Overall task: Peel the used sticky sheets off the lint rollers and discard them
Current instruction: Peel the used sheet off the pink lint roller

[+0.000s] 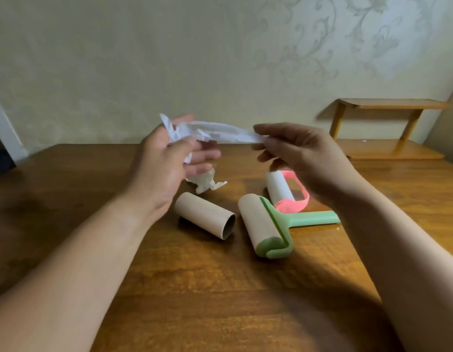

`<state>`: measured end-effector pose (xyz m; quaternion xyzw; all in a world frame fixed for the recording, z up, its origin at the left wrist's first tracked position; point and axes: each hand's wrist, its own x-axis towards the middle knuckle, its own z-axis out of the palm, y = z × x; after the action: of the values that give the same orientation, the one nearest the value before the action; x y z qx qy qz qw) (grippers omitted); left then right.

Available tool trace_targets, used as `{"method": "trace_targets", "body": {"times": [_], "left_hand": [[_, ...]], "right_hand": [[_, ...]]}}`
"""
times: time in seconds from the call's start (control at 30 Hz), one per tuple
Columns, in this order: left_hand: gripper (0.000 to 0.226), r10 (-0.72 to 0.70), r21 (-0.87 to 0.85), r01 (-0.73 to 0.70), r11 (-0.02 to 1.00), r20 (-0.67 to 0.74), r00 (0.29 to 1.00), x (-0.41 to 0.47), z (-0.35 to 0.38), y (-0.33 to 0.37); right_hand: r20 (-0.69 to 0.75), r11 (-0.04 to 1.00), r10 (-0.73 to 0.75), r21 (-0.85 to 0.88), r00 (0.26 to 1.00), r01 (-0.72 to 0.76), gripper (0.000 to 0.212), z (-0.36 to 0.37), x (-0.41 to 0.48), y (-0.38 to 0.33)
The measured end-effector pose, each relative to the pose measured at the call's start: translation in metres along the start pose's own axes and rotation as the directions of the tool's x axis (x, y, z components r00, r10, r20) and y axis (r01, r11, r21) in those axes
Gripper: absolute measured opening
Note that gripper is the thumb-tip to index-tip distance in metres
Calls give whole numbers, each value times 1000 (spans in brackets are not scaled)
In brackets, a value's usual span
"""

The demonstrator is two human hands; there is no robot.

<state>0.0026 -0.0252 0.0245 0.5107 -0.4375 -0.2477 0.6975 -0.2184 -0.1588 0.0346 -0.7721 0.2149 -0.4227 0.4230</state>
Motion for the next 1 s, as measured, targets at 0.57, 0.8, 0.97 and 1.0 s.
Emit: {"method": "trace_targets", "body": {"times": [0.57,0.8,0.97,1.0], "left_hand": [[33,93,477,-62,877,-41,995,15,7,-35],[30,94,604,-70,794,-9,996,15,7,-44],[22,99,613,-57,788,-35,994,14,13,-41],[21,89,607,-57,792,-23,996,13,14,-41]], "right_hand": [[7,579,392,-779,920,-241,19,-40,1,19],[-29,490,335,-849,942,-200,32,-39,2,24],[-83,364,412,-898,907,-248,40,-35,8,42],[-80,423,425,-863,902,-275,34,-33,7,46]]}}
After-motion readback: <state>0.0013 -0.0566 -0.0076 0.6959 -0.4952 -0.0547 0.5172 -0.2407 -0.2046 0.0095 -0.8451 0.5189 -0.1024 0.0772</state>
